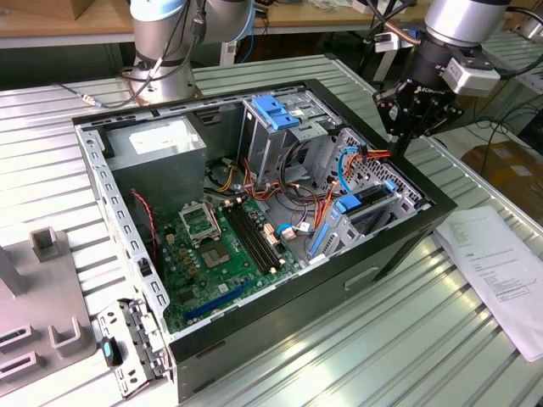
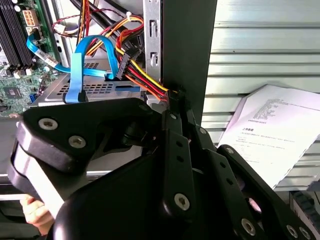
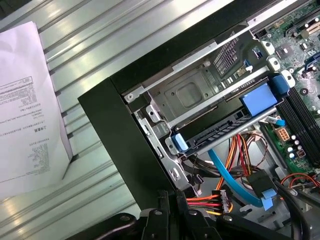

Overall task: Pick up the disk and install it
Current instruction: 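Insert the first disk wire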

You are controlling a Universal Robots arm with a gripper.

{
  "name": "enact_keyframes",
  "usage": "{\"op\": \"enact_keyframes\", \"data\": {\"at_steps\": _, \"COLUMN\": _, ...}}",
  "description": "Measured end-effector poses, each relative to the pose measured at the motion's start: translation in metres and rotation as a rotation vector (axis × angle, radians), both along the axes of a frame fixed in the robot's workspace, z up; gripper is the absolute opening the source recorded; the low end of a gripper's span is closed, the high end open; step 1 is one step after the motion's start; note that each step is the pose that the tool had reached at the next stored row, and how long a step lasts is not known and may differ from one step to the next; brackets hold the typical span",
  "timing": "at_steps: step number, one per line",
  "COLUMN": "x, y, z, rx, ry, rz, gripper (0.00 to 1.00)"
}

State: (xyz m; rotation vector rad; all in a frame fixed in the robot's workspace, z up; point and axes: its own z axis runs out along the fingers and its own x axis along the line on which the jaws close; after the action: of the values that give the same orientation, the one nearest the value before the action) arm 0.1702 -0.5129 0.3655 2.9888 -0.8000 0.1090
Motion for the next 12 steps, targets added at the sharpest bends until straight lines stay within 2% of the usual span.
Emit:
{"op": "enact_keyframes", "data": {"at_steps": 5, "x": -0.0004, "y": 0.0, "z": 0.0059, "rx": 0.0001, "ry": 0.0, "rz": 0.0, "gripper": 0.17}}
{"op": "enact_keyframes", "data": {"at_steps": 10, "x": -0.0009, "y": 0.0, "z": 0.0063, "rx": -0.0004, "ry": 0.0, "rz": -0.006, "gripper": 0.17}}
{"op": "enact_keyframes", "data": {"at_steps": 11, "x": -0.001, "y": 0.0, "z": 0.0064, "rx": -0.0006, "ry": 0.0, "rz": -0.014, "gripper": 0.17}}
{"op": "enact_keyframes", "data": {"at_steps": 12, "x": -0.0011, "y": -0.0001, "z": 0.0064, "rx": -0.0005, "ry": 0.0, "rz": -0.041, "gripper": 0.17}}
